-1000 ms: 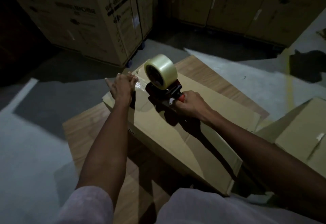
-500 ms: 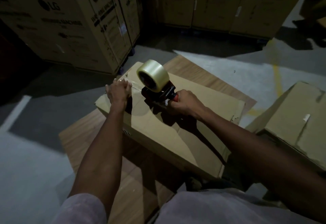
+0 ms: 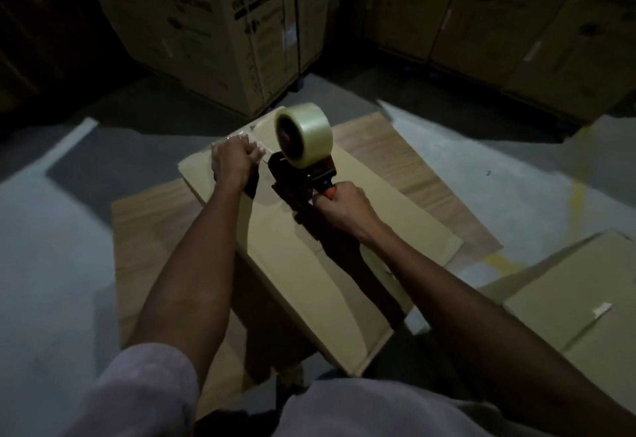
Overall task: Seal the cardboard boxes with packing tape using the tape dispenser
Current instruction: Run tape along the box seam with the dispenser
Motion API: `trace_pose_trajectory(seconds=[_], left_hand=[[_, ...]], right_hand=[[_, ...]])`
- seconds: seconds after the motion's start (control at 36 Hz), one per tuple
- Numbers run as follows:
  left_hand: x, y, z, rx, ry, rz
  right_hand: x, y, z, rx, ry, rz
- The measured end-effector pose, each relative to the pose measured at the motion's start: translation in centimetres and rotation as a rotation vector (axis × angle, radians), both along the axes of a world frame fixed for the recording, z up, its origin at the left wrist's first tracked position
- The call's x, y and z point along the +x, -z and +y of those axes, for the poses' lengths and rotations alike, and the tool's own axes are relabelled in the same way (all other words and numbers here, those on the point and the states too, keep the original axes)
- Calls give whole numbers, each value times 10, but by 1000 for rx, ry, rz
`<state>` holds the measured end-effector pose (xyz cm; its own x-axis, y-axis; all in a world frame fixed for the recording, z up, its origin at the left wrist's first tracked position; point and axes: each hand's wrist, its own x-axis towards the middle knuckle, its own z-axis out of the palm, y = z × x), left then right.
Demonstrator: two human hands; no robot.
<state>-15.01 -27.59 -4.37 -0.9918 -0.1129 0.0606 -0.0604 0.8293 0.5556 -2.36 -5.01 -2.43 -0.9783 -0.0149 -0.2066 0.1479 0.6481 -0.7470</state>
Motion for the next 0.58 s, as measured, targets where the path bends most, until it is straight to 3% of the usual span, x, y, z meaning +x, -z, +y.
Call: trace_pose_trajectory(seconds=[0.17,0.42,0.58], left_hand=[[-4,8,-1,-27,-41,9],[-7,7,-5,-18,-46,-6],[0,5,0,-91,-13,29]], right_hand=[[-1,-5,8,-97,-59,-58],[23,2,25,78,-88,32],[37,3,33,52,-22,11]])
